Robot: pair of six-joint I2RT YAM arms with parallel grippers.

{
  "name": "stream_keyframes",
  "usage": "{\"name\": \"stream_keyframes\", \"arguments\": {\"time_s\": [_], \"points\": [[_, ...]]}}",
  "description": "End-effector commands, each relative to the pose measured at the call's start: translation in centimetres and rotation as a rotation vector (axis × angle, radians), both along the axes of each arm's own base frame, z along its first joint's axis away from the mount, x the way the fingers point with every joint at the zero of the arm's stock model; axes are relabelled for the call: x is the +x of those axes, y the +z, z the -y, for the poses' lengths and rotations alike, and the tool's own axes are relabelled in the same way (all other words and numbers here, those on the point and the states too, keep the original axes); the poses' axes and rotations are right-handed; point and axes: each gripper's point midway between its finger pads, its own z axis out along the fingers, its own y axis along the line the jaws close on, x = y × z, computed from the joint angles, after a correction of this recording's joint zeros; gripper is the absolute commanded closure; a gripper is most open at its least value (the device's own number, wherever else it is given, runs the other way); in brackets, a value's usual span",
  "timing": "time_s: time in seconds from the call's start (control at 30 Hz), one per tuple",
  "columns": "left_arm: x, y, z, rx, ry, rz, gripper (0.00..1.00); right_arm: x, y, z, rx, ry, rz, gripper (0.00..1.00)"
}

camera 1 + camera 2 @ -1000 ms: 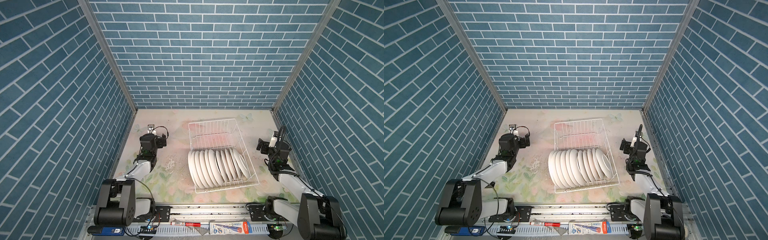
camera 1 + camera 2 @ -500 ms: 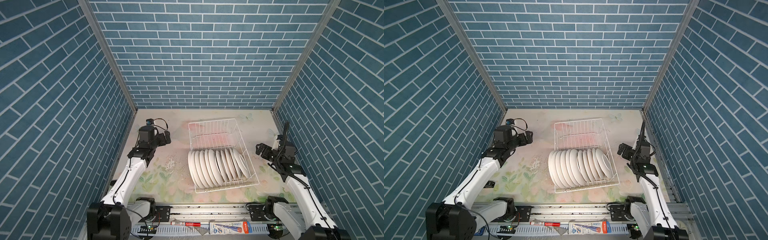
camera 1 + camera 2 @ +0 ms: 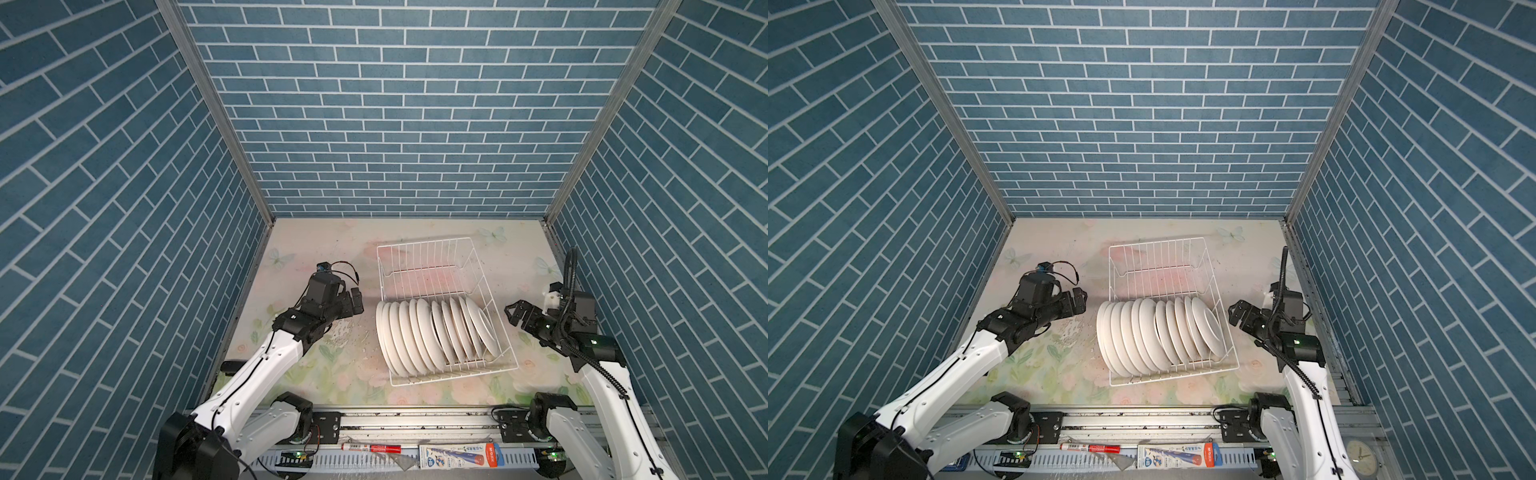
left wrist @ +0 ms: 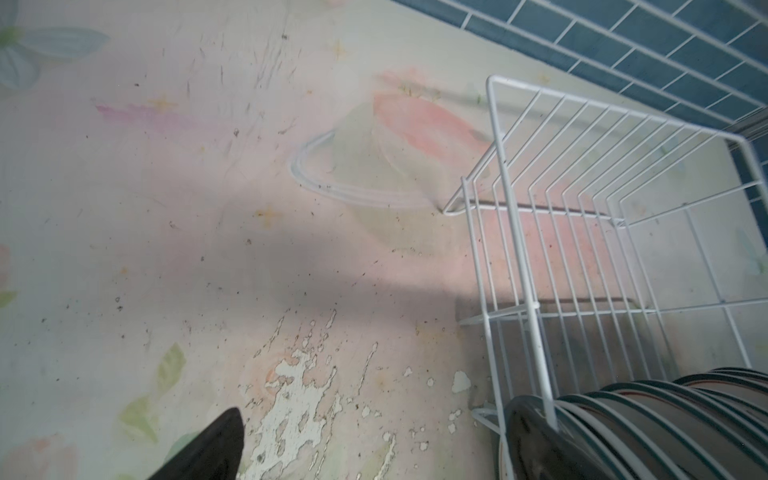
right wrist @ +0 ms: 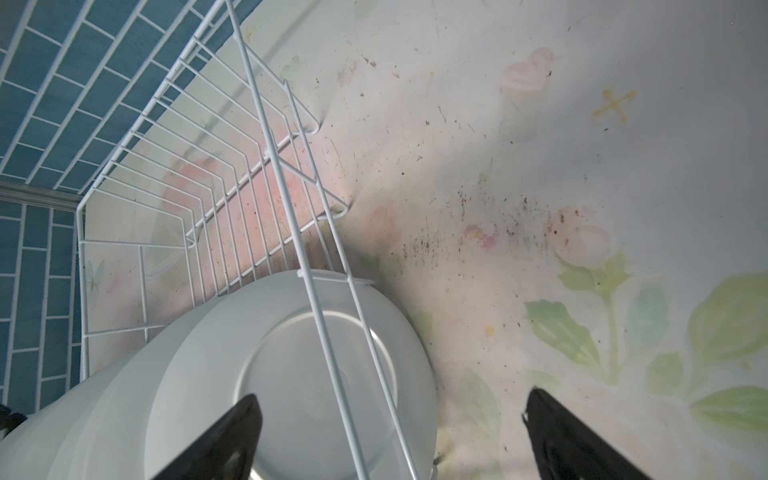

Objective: Unload the plates from the dish rack
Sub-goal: 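Raise both arms toward the wire rack, right gripper to its far corner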

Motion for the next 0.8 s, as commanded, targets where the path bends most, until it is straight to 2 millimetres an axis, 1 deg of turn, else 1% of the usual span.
{"name": "stream_keyframes", "arguments": {"time_s": [0.0, 0.1, 0.2, 0.33, 0.53, 0.67, 0.77], "points": [[-0.4, 0.1, 0.6, -0.015, -0.027, -0.010, 0.01, -0.6, -1.3, -1.3, 0.039, 0.034, -0.062, 0.01], [-0.5, 0.1, 0.7, -0.029, -0.032, 0.002, 0.01, -0.2, -2.0, -2.0, 0.000, 0.074, -0.095, 0.01], [-0.6, 0.2, 0.7, -0.036, -0.026, 0.008, 0.01, 1.0, -2.5, -2.1, -0.055, 0.086, -0.117, 0.01], [-0.8, -0.2, 0.5, -0.027, -0.020, -0.010, 0.01, 3.1, -3.1, -2.0, -0.134, 0.083, -0.136, 0.01], [-1.2, -0.1, -0.1, 0.003, -0.011, -0.013, 0.01, 6.4, -3.3, -2.1, -0.206, 0.096, -0.151, 0.02], [-1.4, -0.1, -0.3, 0.012, -0.008, -0.017, 0.01, 8.6, -3.4, -1.7, -0.283, 0.104, -0.175, 0.07], [-1.4, -0.3, -0.6, 0.023, 0.000, -0.025, 0.01, 10.3, -3.5, -1.9, -0.316, 0.120, -0.185, 0.12]]}}
